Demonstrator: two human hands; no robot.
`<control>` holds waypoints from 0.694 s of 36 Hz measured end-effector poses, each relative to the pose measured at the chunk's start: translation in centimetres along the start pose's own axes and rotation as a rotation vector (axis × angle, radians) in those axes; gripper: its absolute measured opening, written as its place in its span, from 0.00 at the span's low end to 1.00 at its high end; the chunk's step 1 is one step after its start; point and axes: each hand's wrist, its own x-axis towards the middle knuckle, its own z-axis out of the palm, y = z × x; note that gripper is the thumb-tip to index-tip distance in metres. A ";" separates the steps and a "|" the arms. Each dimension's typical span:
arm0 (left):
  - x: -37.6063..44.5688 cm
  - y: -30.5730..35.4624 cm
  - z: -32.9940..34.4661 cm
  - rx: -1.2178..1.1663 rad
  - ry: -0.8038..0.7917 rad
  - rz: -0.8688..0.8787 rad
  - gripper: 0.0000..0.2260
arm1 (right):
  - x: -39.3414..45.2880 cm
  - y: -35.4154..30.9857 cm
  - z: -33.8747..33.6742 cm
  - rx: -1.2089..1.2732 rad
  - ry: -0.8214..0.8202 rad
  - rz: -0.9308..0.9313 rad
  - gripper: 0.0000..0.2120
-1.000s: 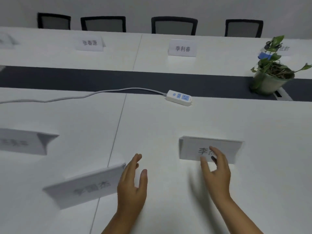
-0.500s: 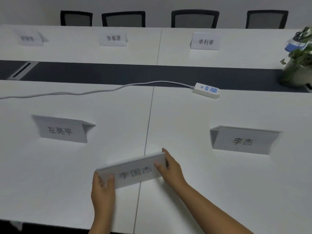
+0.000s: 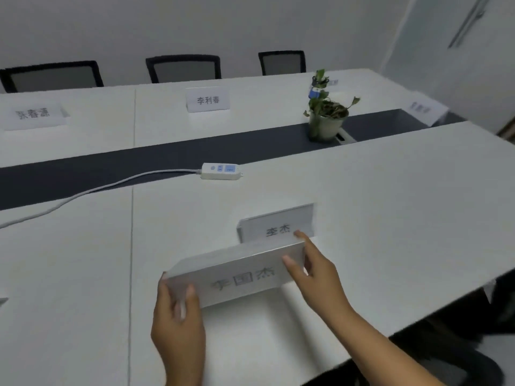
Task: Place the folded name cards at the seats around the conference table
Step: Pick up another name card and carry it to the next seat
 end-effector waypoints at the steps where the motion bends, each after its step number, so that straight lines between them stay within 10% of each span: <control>1: -0.3 0.6 0.4 -0.012 -0.012 0.016 0.16 | -0.3 -0.2 -0.9 0.009 0.028 -0.003 0.25; 13: -21.6 7.0 18.4 -0.012 -0.446 0.201 0.13 | -12.2 11.0 -27.7 0.156 0.588 0.039 0.24; 25: -36.5 6.2 30.5 0.014 -0.575 0.204 0.15 | -16.6 22.1 -41.5 0.230 0.642 0.165 0.24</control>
